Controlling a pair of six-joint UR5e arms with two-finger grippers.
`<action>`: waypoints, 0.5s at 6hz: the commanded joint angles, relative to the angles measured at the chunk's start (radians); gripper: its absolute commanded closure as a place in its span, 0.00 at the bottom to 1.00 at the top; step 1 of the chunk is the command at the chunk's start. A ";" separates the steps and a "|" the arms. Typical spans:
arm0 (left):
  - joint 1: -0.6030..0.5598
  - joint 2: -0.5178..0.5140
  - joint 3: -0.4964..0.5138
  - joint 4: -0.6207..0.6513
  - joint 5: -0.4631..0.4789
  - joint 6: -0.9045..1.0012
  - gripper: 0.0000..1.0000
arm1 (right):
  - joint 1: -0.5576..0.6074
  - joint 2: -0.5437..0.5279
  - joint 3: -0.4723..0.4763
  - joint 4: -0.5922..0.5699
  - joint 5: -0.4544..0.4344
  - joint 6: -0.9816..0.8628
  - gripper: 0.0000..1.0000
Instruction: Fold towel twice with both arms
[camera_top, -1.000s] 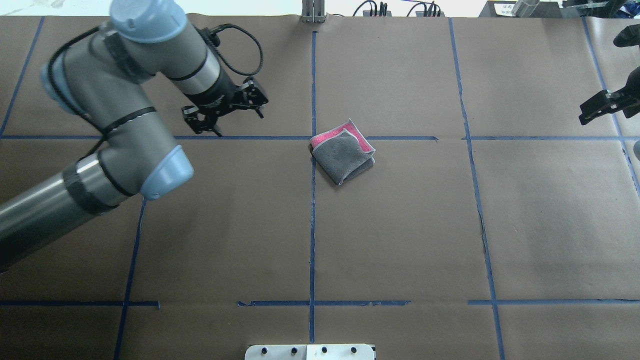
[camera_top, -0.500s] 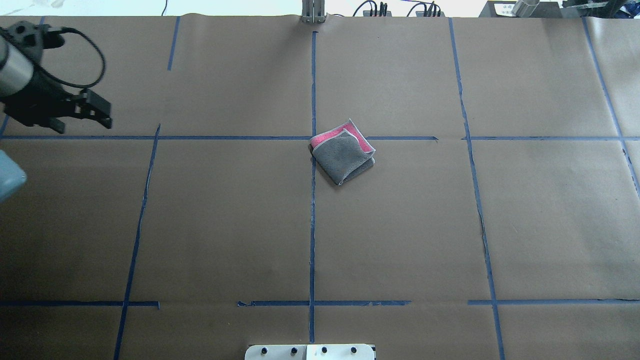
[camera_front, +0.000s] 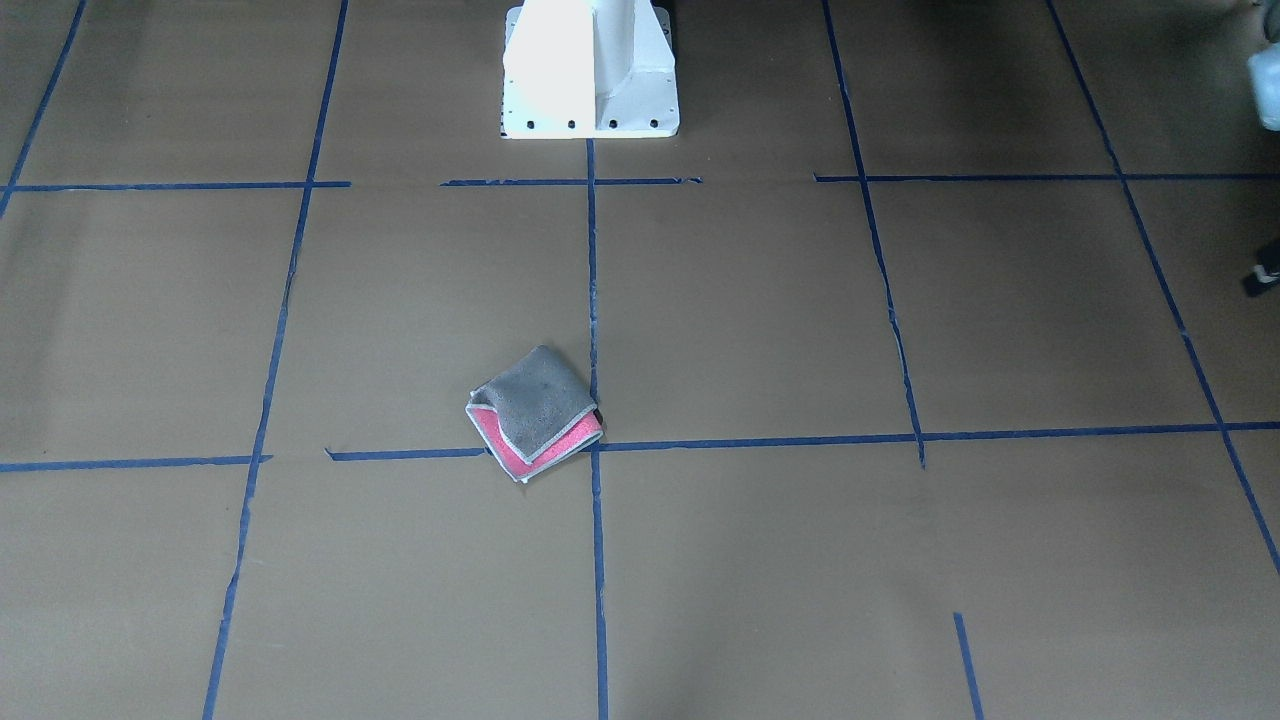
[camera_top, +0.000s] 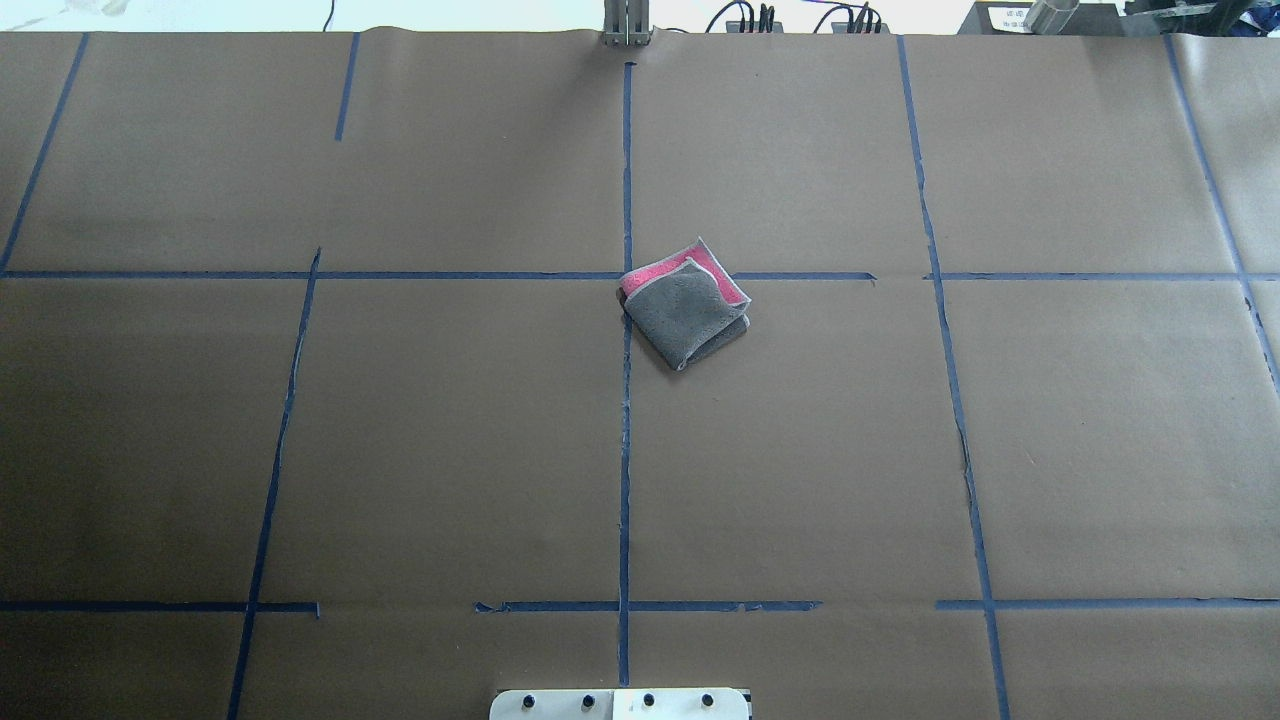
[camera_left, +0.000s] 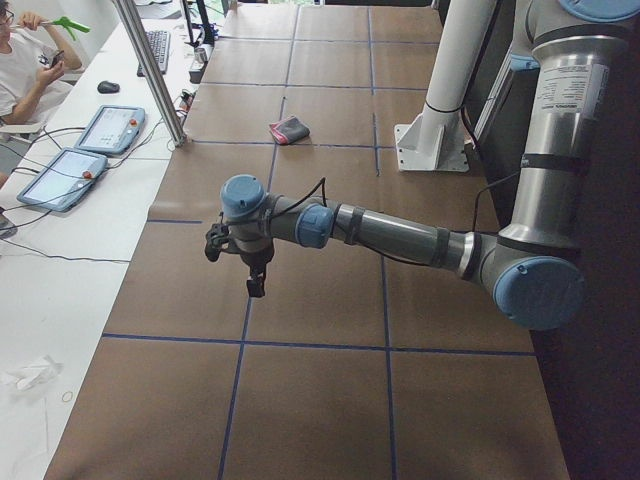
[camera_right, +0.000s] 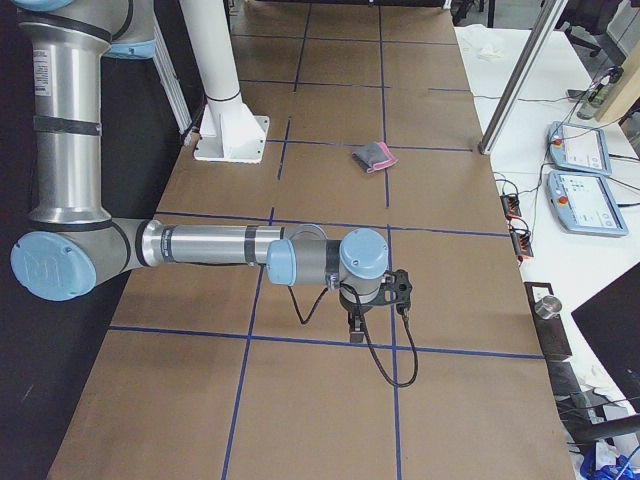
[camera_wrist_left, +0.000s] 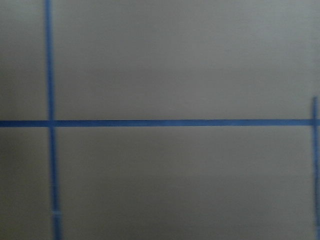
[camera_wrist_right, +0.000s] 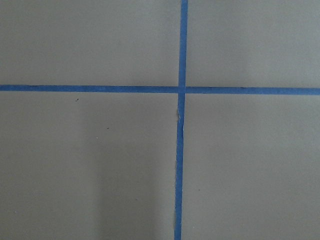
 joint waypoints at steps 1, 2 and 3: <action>-0.082 0.008 0.128 0.002 -0.006 0.186 0.00 | 0.003 -0.013 0.001 -0.010 0.013 0.010 0.00; -0.085 0.031 0.125 0.002 -0.006 0.186 0.00 | 0.003 -0.016 -0.002 -0.014 0.033 0.010 0.00; -0.085 0.036 0.113 0.004 -0.006 0.185 0.00 | 0.003 -0.019 -0.002 -0.014 0.040 0.010 0.00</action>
